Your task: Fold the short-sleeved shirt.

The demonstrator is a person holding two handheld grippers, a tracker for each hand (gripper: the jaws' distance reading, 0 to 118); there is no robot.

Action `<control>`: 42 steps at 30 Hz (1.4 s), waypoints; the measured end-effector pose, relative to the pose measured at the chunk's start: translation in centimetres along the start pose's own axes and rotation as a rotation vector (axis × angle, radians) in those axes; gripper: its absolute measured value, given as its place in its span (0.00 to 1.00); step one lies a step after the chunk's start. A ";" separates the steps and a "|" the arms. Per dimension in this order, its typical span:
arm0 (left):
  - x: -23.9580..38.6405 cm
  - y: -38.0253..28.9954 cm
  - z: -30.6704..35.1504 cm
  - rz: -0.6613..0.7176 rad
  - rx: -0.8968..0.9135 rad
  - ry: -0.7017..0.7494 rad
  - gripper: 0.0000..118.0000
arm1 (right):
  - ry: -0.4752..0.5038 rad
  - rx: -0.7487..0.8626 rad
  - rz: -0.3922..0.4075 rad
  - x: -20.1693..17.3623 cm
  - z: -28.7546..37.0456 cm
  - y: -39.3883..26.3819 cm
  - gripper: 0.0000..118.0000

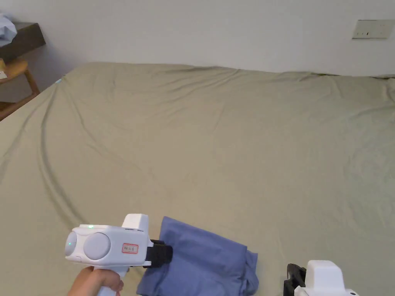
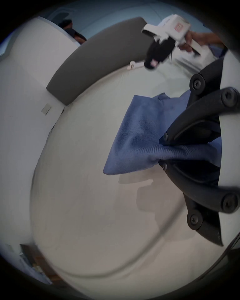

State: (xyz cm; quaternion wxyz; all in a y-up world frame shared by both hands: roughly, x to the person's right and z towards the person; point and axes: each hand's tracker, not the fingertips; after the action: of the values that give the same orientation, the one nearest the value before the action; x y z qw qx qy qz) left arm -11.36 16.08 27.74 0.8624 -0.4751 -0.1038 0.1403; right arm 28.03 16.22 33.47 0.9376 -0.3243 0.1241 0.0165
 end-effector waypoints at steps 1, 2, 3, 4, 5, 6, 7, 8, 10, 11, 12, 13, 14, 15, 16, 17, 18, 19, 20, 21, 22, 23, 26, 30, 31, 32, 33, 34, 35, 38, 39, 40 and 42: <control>-2.4 0.9 1.1 0.000 0.007 0.049 0.12 | 0.002 0.013 0.006 -0.5 0.1 0.7 0.01; -4.6 1.7 2.0 -0.005 0.021 0.109 0.12 | 0.002 0.024 0.012 -1.0 0.0 1.2 0.01; -6.6 2.4 2.8 -0.020 0.017 0.165 0.12 | 0.001 0.029 0.015 -1.4 -0.1 1.6 0.02; -9.2 3.1 3.8 -0.035 0.012 0.229 0.12 | 0.005 0.038 0.023 -1.8 -0.3 2.1 0.02; -11.3 3.8 4.7 -0.022 0.016 0.289 0.12 | 0.007 0.042 0.027 -2.2 -0.5 2.5 0.02; -13.5 4.3 5.4 -0.013 0.007 0.323 0.12 | 0.007 0.046 0.032 -2.7 -0.7 2.8 0.01; -15.8 4.7 6.2 -0.009 0.008 0.363 0.12 | 0.008 0.051 0.036 -3.1 -0.9 3.2 0.02; -18.7 5.3 6.5 -0.005 -0.004 0.411 0.12 | 0.012 0.053 0.040 -3.4 -1.3 3.5 0.01; -22.3 5.8 7.6 0.018 -0.003 0.502 0.12 | 0.020 0.051 0.044 -4.1 -1.9 4.2 0.02; -24.1 5.9 7.8 0.013 -0.011 0.537 0.12 | 0.022 0.051 0.046 -4.4 -2.2 4.4 0.02; -25.5 5.9 8.0 0.022 -0.013 0.571 0.12 | 0.022 0.051 0.049 -4.6 -2.5 4.5 0.02; -27.1 6.0 8.2 0.056 -0.024 0.595 0.12 | 0.017 0.051 0.051 -4.8 -2.8 4.6 0.02; -28.1 5.8 8.2 0.060 -0.031 0.610 0.12 | 0.016 0.050 0.047 -4.8 -3.1 4.7 0.02; -28.8 5.7 8.2 0.083 -0.027 0.616 0.12 | 0.017 0.048 0.043 -4.8 -3.3 4.8 0.02; -30.9 5.7 7.6 0.087 -0.031 0.609 0.14 | 0.014 0.046 0.038 -4.9 -3.5 4.9 0.02; -31.3 5.6 7.5 0.092 -0.030 0.604 0.19 | 0.008 0.045 0.035 -4.8 -3.5 4.9 0.02; -31.4 5.6 7.4 0.102 -0.019 0.604 0.32 | 0.003 0.043 0.035 -4.7 -3.6 4.9 0.02; -31.4 5.6 7.3 0.112 0.004 0.619 0.63 | -0.001 0.043 0.035 -4.6 -3.6 4.9 0.02; -31.3 5.7 7.4 0.133 0.024 0.614 0.88 | -0.004 0.045 0.032 -4.4 -3.4 5.0 0.02; -31.3 5.8 7.4 0.145 0.034 0.605 1.00 | -0.009 0.048 0.031 -4.3 -3.2 5.0 0.02; -30.9 5.9 7.6 0.158 0.045 0.590 0.97 | -0.013 0.055 0.029 -3.9 -3.0 5.1 0.02; -30.2 6.3 8.2 0.148 0.121 0.565 0.92 | -0.019 0.066 0.030 -3.7 -2.6 5.2 0.02; -26.7 6.6 9.1 0.136 0.133 0.572 0.91 | -0.029 0.103 0.027 -3.0 -1.2 5.7 0.02; -18.5 6.8 12.2 0.068 0.293 0.548 0.89 | -0.050 0.169 0.033 -1.8 1.3 6.9 0.02; -16.5 7.0 13.1 0.062 0.345 0.536 0.86 | -0.058 0.188 0.038 -1.5 2.1 7.3 0.02; -14.2 6.8 14.4 0.051 0.396 0.519 0.84 | -0.067 0.207 0.040 -1.1 2.9 7.7 0.02; -12.5 6.8 15.1 0.039 0.443 0.504 0.82 | -0.073 0.227 0.044 -0.8 3.5 8.0 0.02; -10.1 6.7 16.0 0.023 0.486 0.497 0.82 | -0.083 0.255 0.045 -0.4 4.4 8.4 0.02; -7.7 6.3 16.9 0.001 0.536 0.480 0.82 | -0.094 0.278 0.046 0.0 5.3 8.8 0.02; -1.2 5.3 19.0 -0.083 0.687 0.452 0.81 | -0.135 0.363 0.057 1.2 7.7 10.0 0.02; 0.5 4.9 19.4 -0.112 0.727 0.445 0.81 | -0.145 0.387 0.062 1.5 8.4 10.3 0.02; 3.1 4.4 20.0 -0.140 0.769 0.437 0.81 | -0.166 0.413 0.064 2.0 9.4 10.7 0.02; 6.8 3.3 20.3 -0.182 0.844 0.425 0.81 | -0.193 0.465 0.070 2.7 11.0 11.3 0.02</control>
State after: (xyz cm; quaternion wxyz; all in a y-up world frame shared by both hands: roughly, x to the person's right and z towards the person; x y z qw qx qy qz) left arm -11.80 36.14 35.94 0.9909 -0.0905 0.0994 -0.0062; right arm 31.79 31.68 34.33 0.9933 -0.0926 0.0458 0.0511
